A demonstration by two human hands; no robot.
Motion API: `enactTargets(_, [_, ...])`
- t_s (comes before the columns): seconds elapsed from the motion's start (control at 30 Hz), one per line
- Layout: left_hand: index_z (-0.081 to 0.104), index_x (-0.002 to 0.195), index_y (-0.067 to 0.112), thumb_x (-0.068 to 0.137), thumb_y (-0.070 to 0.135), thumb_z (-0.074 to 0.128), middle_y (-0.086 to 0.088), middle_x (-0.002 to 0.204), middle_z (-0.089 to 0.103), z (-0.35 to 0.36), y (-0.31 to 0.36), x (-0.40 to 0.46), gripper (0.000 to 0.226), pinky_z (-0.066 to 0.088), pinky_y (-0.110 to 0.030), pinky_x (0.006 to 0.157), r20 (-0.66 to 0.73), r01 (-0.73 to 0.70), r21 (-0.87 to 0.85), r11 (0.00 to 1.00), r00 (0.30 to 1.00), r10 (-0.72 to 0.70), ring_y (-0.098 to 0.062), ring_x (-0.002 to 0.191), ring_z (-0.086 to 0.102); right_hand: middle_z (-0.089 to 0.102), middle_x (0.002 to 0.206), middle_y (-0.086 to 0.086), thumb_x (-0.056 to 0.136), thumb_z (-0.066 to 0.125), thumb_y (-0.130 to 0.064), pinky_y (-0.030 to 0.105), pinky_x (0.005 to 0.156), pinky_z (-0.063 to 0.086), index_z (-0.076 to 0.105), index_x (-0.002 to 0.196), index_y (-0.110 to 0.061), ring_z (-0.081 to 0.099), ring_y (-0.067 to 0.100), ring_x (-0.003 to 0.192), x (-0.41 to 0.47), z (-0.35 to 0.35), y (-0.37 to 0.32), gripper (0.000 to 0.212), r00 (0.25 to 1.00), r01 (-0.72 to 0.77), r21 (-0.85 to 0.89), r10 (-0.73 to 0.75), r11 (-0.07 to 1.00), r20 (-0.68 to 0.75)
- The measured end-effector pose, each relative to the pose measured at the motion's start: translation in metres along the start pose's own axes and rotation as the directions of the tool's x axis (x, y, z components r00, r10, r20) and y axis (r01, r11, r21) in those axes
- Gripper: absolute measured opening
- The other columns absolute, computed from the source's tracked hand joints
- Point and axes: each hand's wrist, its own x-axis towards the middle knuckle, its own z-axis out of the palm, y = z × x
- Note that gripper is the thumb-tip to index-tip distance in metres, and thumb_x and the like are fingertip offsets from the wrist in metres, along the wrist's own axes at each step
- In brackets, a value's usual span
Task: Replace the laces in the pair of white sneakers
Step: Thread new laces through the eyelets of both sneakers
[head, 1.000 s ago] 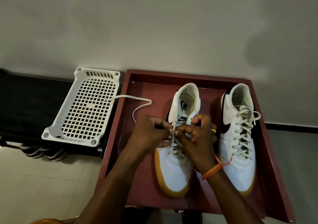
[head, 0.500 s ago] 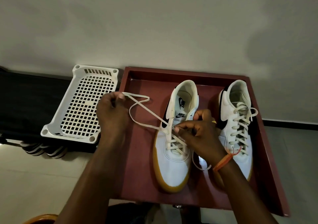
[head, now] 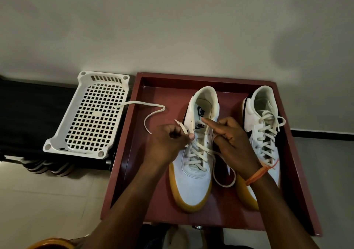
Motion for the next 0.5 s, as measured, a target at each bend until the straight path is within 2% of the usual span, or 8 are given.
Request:
enactTargets(0.07, [0.069, 0.081, -0.004, 0.083, 0.019, 0.078, -0.023, 0.077, 0.069, 0.001, 0.005, -0.002, 0.025, 0.05, -0.025, 0.06, -0.003, -0.016, -0.062, 0.998, 1.0, 0.015, -0.015, 0.06, 0.058, 0.048, 0.093, 0.001, 0.083, 0.042, -0.005, 0.018, 0.08, 0.045, 0.063, 0.125, -0.031, 0.055, 0.014, 0.085, 0.0, 0.003, 0.002, 0.054, 1.0, 0.011, -0.014, -0.012, 1.0, -0.01])
enactTargets(0.1, [0.07, 0.081, -0.003, 0.085, 0.019, 0.075, -0.022, 0.077, 0.069, -0.001, 0.008, 0.0, 0.023, 0.048, -0.022, 0.057, -0.064, -0.037, -0.066, 0.997, 0.997, 0.033, -0.012, 0.059, 0.056, 0.049, 0.091, 0.002, 0.082, 0.041, -0.003, 0.018, 0.079, 0.045, 0.065, 0.123, -0.031, 0.056, 0.016, 0.083, 0.001, 0.003, 0.002, 0.055, 1.0, 0.014, -0.006, -0.014, 1.0, -0.022])
enactTargets(0.13, [0.07, 0.082, -0.001, 0.086, 0.022, 0.073, -0.021, 0.075, 0.068, -0.007, 0.01, 0.002, 0.023, 0.045, -0.022, 0.056, -0.161, -0.071, -0.073, 0.995, 0.985, 0.059, -0.011, 0.057, 0.053, 0.049, 0.089, 0.003, 0.081, 0.041, -0.002, 0.018, 0.077, 0.045, 0.066, 0.121, -0.031, 0.056, 0.017, 0.081, 0.001, 0.003, 0.002, 0.055, 0.999, 0.014, 0.009, -0.013, 1.0, -0.031])
enactTargets(0.2, [0.07, 0.085, 0.0, 0.089, 0.025, 0.071, -0.016, 0.07, 0.064, -0.027, 0.013, 0.009, 0.025, 0.041, -0.023, 0.054, -0.387, -0.158, -0.167, 0.973, 0.918, 0.083, -0.009, 0.055, 0.048, 0.049, 0.084, 0.003, 0.08, 0.041, 0.0, 0.018, 0.074, 0.044, 0.068, 0.118, -0.031, 0.055, 0.016, 0.076, 0.0, 0.001, 0.002, 0.056, 0.999, 0.006, 0.039, -0.004, 0.999, -0.037])
enactTargets(0.27, [0.07, 0.08, 0.001, 0.088, 0.024, 0.073, -0.01, 0.064, 0.061, -0.045, 0.012, 0.014, 0.025, 0.039, -0.023, 0.052, -0.501, -0.212, -0.199, 0.957, 0.861, 0.087, -0.01, 0.052, 0.045, 0.048, 0.082, 0.001, 0.08, 0.04, 0.0, 0.016, 0.071, 0.043, 0.069, 0.115, -0.031, 0.054, 0.013, 0.072, 0.0, 0.001, 0.002, 0.055, 0.999, -0.006, 0.056, 0.008, 0.998, -0.038])
enactTargets(0.33, [0.066, 0.07, 0.006, 0.085, 0.031, 0.076, -0.004, 0.055, 0.056, -0.049, 0.007, 0.015, 0.031, 0.035, -0.023, 0.046, -0.423, -0.089, -0.097, 0.991, 0.905, 0.04, -0.011, 0.047, 0.042, 0.048, 0.08, 0.002, 0.079, 0.04, -0.001, 0.015, 0.071, 0.043, 0.069, 0.113, -0.032, 0.053, 0.015, 0.072, 0.001, 0.003, 0.0, 0.054, 0.999, -0.015, 0.058, 0.017, 0.998, -0.044])
enactTargets(0.43, [0.063, 0.07, 0.0, 0.077, 0.046, 0.078, -0.006, 0.052, 0.057, -0.032, 0.002, 0.009, 0.049, 0.035, -0.019, 0.04, -0.141, 0.173, -0.005, 0.985, 0.975, -0.172, -0.016, 0.043, 0.045, 0.047, 0.081, 0.007, 0.079, 0.04, -0.002, 0.017, 0.071, 0.045, 0.07, 0.113, -0.031, 0.054, 0.019, 0.072, 0.001, 0.004, -0.002, 0.053, 0.998, -0.03, 0.069, 0.034, 0.997, -0.051])
enactTargets(0.5, [0.066, 0.073, -0.005, 0.079, 0.043, 0.079, -0.007, 0.053, 0.057, -0.019, 0.002, 0.003, 0.05, 0.035, -0.019, 0.042, 0.001, 0.185, -0.001, 0.983, 0.983, -0.185, -0.014, 0.045, 0.047, 0.047, 0.081, 0.008, 0.079, 0.04, -0.002, 0.016, 0.07, 0.045, 0.07, 0.112, -0.029, 0.054, 0.019, 0.072, 0.0, 0.004, -0.003, 0.053, 0.998, -0.04, 0.077, 0.044, 0.996, -0.051])
